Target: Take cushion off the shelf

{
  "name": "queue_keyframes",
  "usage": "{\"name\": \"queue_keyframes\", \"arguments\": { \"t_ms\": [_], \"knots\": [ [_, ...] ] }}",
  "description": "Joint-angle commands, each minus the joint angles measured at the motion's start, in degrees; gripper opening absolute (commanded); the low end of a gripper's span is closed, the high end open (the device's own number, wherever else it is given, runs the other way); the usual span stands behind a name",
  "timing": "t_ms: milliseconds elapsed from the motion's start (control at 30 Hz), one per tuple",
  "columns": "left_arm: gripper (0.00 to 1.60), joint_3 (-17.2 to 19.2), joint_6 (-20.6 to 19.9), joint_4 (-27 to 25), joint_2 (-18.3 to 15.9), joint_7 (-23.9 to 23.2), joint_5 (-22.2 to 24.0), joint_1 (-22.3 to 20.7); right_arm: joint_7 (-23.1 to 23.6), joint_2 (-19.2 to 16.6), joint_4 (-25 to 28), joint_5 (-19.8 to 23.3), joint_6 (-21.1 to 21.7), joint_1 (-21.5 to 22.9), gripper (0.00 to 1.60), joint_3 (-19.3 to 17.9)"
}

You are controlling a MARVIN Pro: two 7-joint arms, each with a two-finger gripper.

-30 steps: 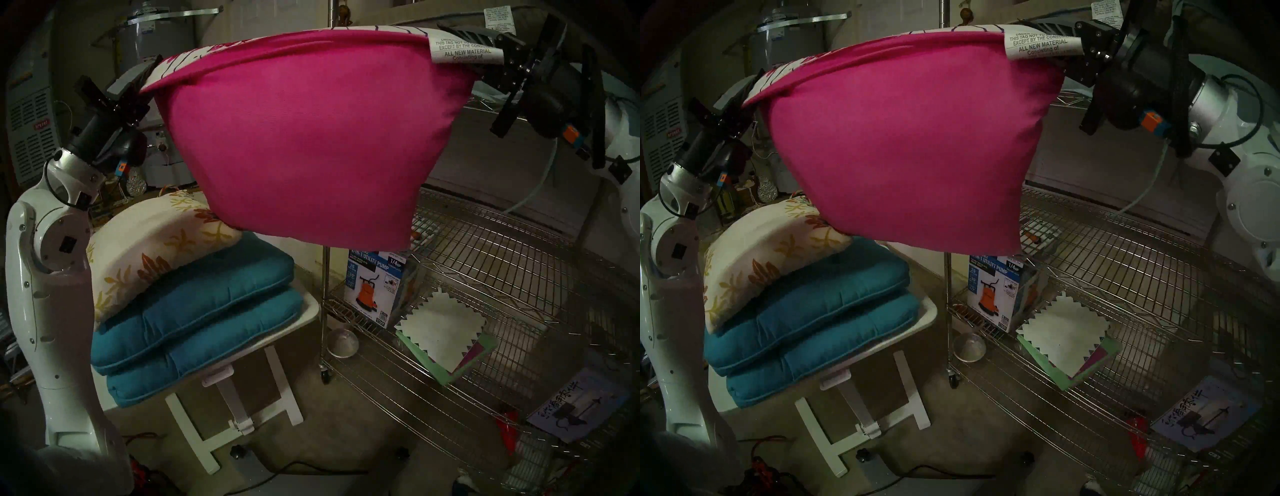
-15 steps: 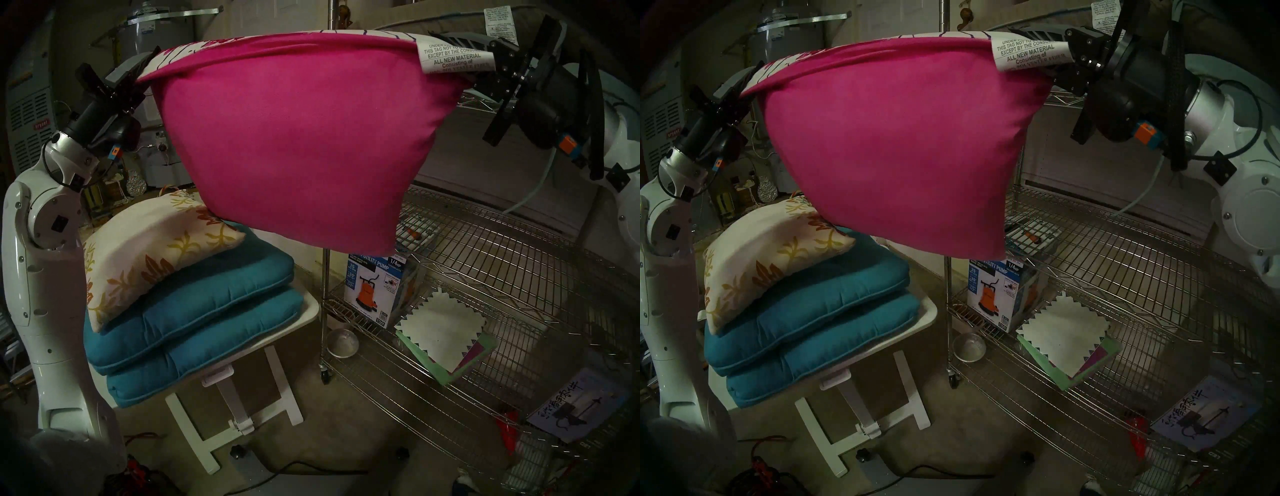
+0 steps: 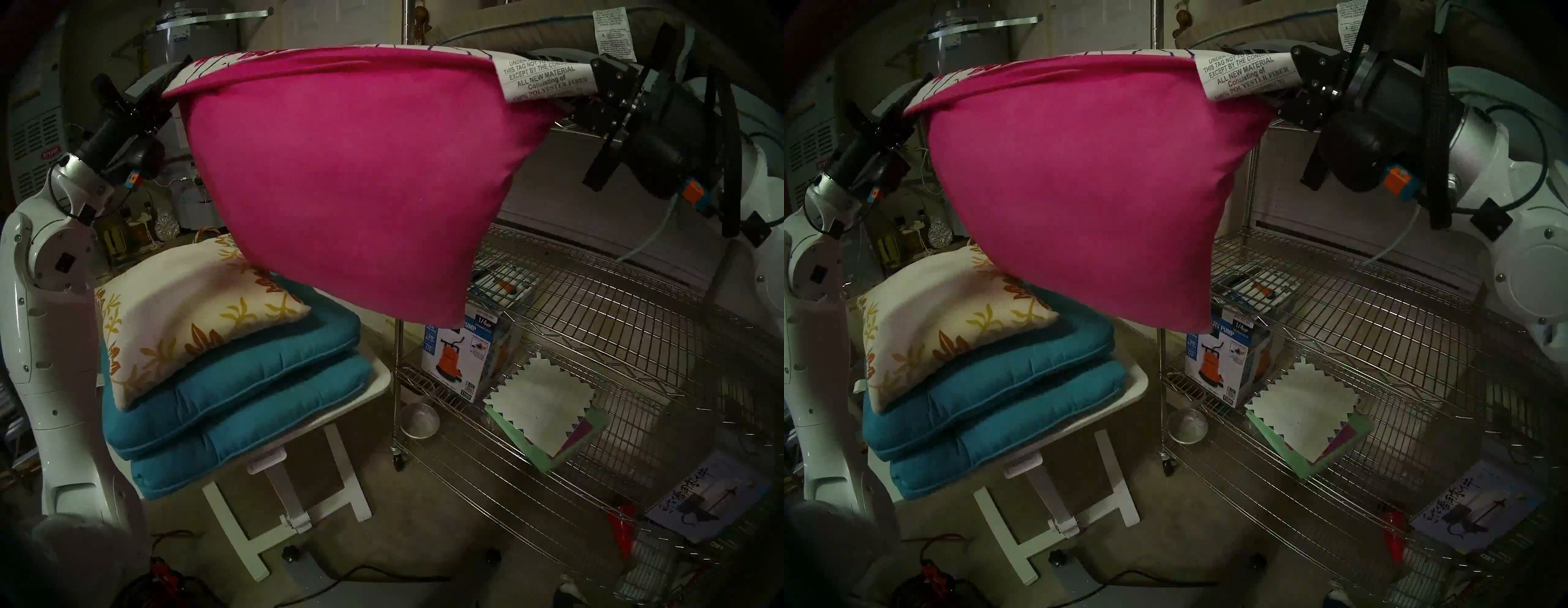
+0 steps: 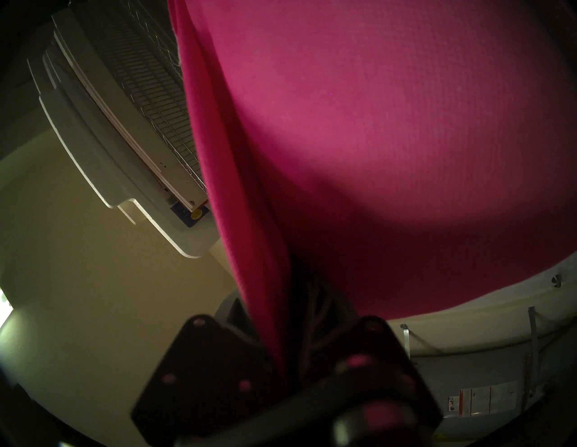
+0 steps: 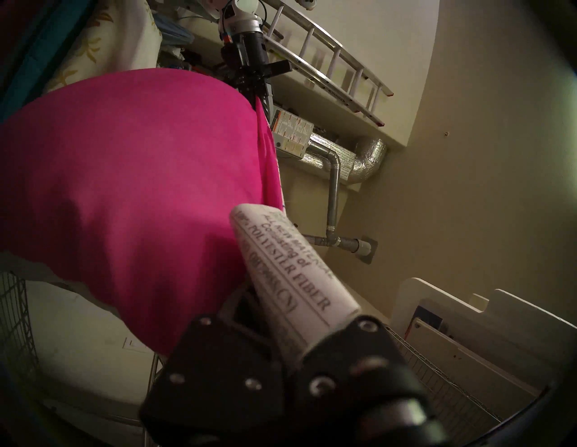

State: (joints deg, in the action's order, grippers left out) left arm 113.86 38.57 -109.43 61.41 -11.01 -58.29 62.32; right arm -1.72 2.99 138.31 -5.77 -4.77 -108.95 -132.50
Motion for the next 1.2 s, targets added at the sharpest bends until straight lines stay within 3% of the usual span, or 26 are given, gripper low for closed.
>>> {"name": "queue_keyframes", "arguments": {
  "t_ms": [0, 533, 700, 733, 867, 900, 1067, 1167],
  "knots": [
    [0.0, 6.73, -4.13, 6.09, -1.66, -0.84, -0.85, -2.79, -1.17, 2.82, -3.37, -0.03, 1.97, 1.12, 0.0, -0.98],
    [0.0, 8.71, -0.77, 9.23, -2.58, -1.85, -0.7, -4.88, -0.49, 2.77, -1.51, -0.11, 1.2, 0.85, 0.0, -0.54],
    [0.0, 9.77, 0.2, 12.71, -3.35, -2.23, -0.86, -5.98, -0.33, 2.74, -1.24, -0.18, 1.13, 0.84, 0.0, -0.47],
    [0.0, 9.95, -0.01, 11.34, -3.15, -2.59, -0.93, -5.48, -0.31, 2.74, -1.23, -0.19, 1.12, 0.85, 0.0, -0.47],
    [0.0, 10.29, 1.06, 16.28, -4.4, -2.61, -0.95, -7.64, -0.27, 2.74, -1.08, -0.21, 1.16, 1.0, 0.0, -0.55],
    [0.0, 10.55, 0.83, 14.77, -4.15, -3.04, -1.03, -7.14, -0.27, 2.74, -1.04, -0.21, 1.16, 1.04, 0.0, -0.57],
    [0.0, 10.88, 1.08, 18.64, -5.29, -3.67, -1.39, -9.24, -0.31, 2.74, -0.88, -0.22, 1.39, 1.15, 0.0, -0.55],
    [0.0, 11.01, 0.56, 23.16, -6.48, -4.3, -2.08, -11.68, -0.49, 2.74, -1.17, -0.27, 2.03, 1.22, 0.0, -0.48]
  ]
}}
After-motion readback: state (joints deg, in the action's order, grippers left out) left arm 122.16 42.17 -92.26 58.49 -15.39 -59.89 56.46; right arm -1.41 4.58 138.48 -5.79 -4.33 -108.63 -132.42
